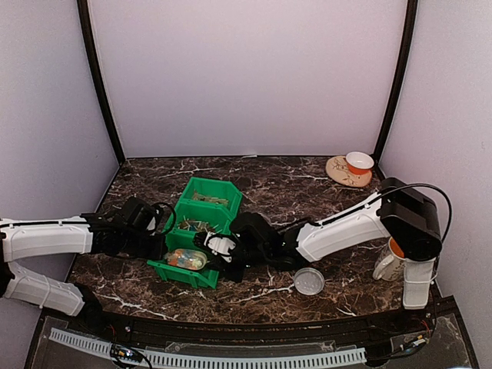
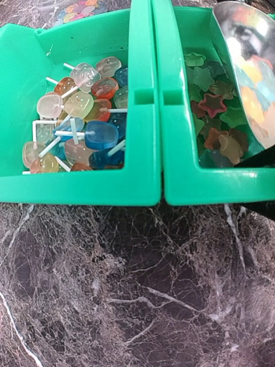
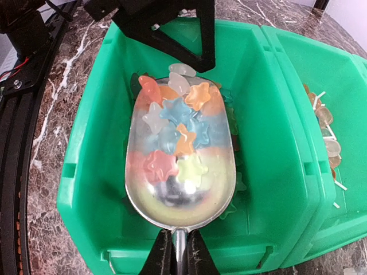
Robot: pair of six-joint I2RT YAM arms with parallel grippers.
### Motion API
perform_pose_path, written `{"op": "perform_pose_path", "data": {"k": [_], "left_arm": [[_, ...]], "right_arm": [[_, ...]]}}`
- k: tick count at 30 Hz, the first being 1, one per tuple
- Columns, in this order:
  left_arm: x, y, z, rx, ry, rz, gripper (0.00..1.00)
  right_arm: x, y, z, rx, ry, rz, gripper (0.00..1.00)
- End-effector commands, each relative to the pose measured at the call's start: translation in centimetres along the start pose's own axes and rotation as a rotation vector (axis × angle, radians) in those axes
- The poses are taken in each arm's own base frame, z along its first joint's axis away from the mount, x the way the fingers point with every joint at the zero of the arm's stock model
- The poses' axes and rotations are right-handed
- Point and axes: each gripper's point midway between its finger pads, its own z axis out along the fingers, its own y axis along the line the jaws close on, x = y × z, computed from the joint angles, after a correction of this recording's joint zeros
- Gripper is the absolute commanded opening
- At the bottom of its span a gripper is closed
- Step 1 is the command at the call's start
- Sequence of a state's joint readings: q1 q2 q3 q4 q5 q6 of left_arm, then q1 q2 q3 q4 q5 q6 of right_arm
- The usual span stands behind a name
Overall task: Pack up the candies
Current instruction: Scoop the fake candies from the storage box, then place the fake candies in the packing bottle.
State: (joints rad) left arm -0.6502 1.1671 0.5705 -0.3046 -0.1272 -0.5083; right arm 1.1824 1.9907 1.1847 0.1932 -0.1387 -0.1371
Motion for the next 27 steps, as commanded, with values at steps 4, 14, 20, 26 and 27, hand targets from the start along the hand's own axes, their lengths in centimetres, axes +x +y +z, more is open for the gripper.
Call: {"op": "perform_pose_path", "data": {"k": [4, 14, 20, 26, 27], "left_arm": [[-2.9, -1.4, -1.4, 0.073, -0.134, -0.03, 0.0], [-3.0, -1.4, -1.8, 0.074, -0.138, -0.033, 0.0], [-2.7, -1.3, -1.4, 0.065, -0.123, -0.032, 0.0], [-2.9, -1.3, -1.5, 0.067, -0.136, -0.031, 0.0], [-2.9, -1.3, -1.4, 0.068, -0.135, -0.031, 0.0]], "right_arm": [[-2.0, -1.8, -1.7, 0.094, -0.154, 0.05, 0.0], [-3.3, -2.1, -4.6, 0.143, -0.276, 0.052, 0.0], [-5.0, -2.1, -7.2, 0.158, -0.378, 0.046, 0.0], [-5.7, -3.5, -10.0, 0.269, -0.448, 0.048, 0.0], [-5.6, -3.7, -10.2, 0.284, -0.448, 0.047, 0.0]]}}
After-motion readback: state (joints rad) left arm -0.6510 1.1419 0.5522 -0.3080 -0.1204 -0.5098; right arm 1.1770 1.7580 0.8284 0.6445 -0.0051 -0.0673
